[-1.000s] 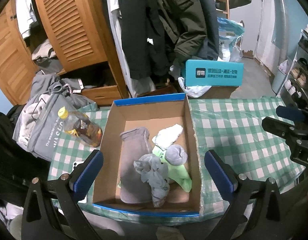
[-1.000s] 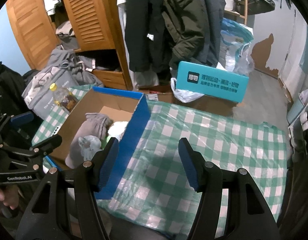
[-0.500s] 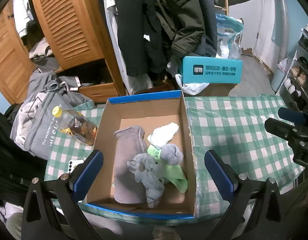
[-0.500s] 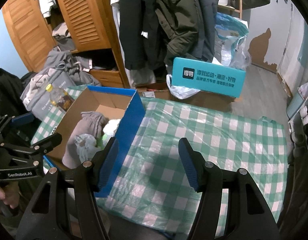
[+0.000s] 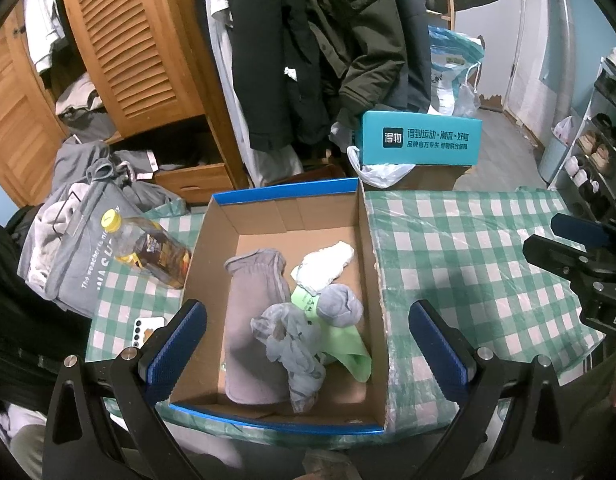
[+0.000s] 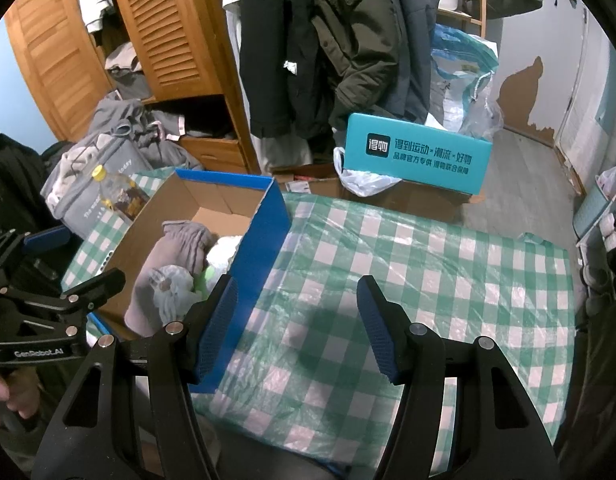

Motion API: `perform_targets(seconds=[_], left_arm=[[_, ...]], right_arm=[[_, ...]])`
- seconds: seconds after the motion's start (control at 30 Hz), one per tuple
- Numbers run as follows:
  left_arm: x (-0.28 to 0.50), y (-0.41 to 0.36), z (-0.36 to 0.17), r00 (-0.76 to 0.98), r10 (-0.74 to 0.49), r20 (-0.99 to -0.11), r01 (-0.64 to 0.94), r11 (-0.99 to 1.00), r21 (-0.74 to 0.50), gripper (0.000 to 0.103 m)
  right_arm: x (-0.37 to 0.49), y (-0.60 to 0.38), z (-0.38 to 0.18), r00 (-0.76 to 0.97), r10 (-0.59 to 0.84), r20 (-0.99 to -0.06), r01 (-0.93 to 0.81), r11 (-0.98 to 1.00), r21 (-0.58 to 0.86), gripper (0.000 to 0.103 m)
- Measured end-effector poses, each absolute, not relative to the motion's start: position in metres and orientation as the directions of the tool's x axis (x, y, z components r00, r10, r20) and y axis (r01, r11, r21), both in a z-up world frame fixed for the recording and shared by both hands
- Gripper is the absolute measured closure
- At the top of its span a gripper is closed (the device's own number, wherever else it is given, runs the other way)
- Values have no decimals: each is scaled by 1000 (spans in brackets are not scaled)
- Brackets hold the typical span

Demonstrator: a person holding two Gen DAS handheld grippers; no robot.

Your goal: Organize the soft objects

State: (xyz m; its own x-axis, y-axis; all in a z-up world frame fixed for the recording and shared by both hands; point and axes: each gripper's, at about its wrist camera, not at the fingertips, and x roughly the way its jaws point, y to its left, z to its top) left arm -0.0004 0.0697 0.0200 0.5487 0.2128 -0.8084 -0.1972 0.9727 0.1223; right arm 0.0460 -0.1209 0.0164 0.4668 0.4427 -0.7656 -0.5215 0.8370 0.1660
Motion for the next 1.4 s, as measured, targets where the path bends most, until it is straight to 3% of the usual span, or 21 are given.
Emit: perform_targets(seconds=[1.4], left_arm=[[-2, 70, 21, 544, 210, -812, -197, 973, 120, 1]], right_arm=[[46, -119, 17, 467, 442, -766, -521, 837, 166, 42]])
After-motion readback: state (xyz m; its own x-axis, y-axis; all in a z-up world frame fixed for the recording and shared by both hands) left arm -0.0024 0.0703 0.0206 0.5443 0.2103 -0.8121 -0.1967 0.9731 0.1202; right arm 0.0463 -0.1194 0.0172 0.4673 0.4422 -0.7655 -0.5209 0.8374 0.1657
